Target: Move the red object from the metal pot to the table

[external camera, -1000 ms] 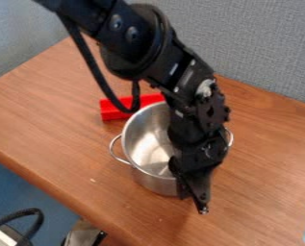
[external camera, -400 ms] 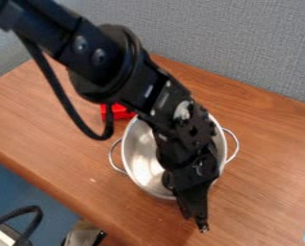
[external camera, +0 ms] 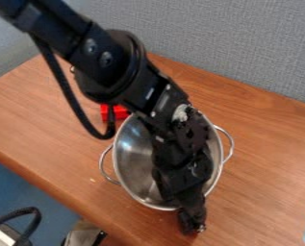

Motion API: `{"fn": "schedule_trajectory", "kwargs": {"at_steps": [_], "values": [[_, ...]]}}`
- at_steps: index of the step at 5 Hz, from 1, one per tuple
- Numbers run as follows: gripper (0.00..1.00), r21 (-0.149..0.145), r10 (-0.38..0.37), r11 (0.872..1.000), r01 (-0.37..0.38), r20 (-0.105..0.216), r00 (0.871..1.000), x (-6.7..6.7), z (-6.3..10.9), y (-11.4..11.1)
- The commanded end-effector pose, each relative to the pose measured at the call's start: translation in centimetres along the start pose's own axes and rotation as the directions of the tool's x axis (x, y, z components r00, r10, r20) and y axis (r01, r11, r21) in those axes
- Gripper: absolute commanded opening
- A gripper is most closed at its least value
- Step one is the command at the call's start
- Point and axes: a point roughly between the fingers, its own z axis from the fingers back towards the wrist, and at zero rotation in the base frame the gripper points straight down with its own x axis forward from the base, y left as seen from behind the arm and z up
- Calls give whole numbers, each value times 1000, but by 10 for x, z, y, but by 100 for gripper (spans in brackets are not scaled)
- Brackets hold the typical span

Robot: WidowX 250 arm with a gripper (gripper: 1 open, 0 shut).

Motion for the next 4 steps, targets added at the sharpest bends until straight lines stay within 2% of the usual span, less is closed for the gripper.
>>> {"fn": "schedule_trajectory", "kwargs": {"at_steps": [1,2,3,4], "values": [[100,30,110,993,-111,34,993,13,2,11],[0,35,231,972,-233,48,972,8,17,18],[100,38,356,932,-360,90,930,6,45,26],[100,38,477,874,-485,131,869,3,81,35]]}}
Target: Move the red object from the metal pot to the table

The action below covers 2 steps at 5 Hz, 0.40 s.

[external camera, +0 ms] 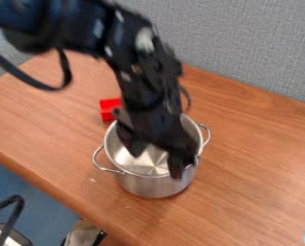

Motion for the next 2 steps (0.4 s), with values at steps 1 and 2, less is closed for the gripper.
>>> {"fn": "schedule_trajectory", "kwargs": {"at_steps": [1,2], "values": [[100,-25,-24,999,25,11,1000,13,7,2],[100,-64,-61,996,60,-11,998,17,6,3]]}}
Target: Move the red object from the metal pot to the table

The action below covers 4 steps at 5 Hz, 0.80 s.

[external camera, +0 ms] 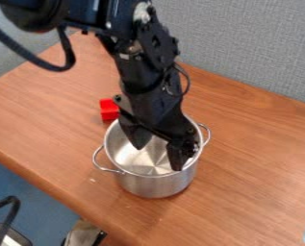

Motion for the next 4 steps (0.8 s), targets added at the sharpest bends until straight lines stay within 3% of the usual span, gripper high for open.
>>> {"fn": "schedule_trajectory", "kwargs": {"at_steps": [1,2,4], "values": [[100,10,2,1000,-2,-34,999,12,17,21],[100,16,-16,1000,18,-99,995,11,22,31],[100,40,-14,999,18,-80,997,-11,21,19]]}}
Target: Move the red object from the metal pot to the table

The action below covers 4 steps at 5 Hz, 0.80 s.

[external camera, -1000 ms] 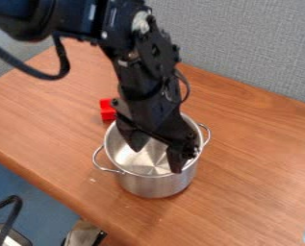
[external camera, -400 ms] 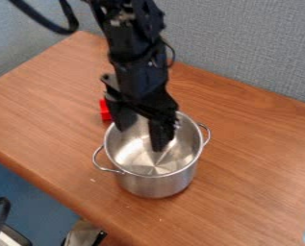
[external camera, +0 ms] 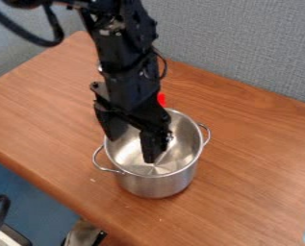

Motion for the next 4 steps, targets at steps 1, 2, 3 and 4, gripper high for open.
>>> {"fn": "schedule_trajectory", "kwargs": {"at_steps": [1,2,3,4], "values": [[100,-9,-6,1000,6,7,1000,9,7,-3],[100,-26,9,1000,-9,-10,1000,17,10,-3],[100,-44,15,999,-16,-25,1000,19,10,-5],[100,-65,-41,997,39,-29,999,28,-2,-21]]}}
